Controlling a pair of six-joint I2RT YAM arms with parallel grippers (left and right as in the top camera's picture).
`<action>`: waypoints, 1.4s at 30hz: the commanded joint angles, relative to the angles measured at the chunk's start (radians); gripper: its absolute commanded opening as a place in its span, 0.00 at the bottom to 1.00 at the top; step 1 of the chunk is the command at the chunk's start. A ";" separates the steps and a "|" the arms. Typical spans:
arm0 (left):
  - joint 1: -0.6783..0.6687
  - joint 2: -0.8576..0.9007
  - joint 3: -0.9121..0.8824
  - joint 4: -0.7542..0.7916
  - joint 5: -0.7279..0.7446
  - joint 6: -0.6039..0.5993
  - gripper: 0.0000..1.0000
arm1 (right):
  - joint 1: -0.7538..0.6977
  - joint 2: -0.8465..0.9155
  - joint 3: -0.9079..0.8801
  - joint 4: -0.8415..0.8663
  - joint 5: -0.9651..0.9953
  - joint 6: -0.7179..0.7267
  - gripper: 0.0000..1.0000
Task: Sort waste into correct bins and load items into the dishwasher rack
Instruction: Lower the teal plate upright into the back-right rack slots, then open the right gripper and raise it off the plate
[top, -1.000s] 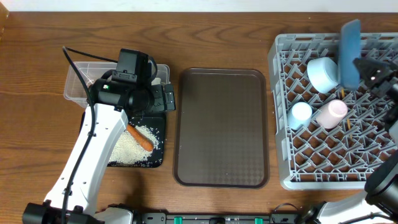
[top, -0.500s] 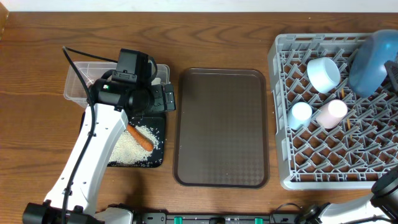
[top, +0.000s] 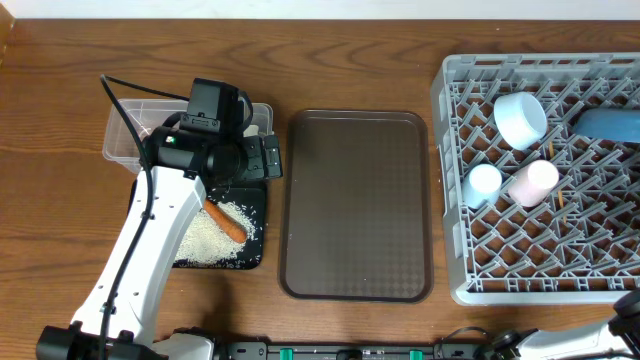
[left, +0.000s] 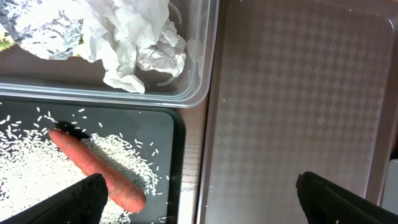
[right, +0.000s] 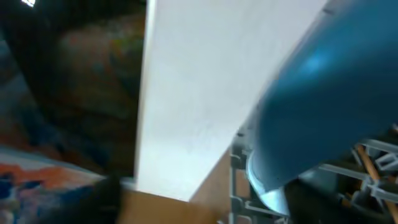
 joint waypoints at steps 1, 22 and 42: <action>0.004 0.003 -0.008 -0.002 -0.010 0.006 1.00 | -0.022 -0.006 0.003 0.098 -0.034 0.237 0.99; 0.004 0.003 -0.008 -0.002 -0.010 0.006 1.00 | 0.090 -0.085 -0.014 0.455 -0.140 0.563 0.99; 0.004 0.003 -0.008 -0.002 -0.010 0.006 1.00 | 0.553 -0.094 -0.053 0.455 -0.140 0.561 0.99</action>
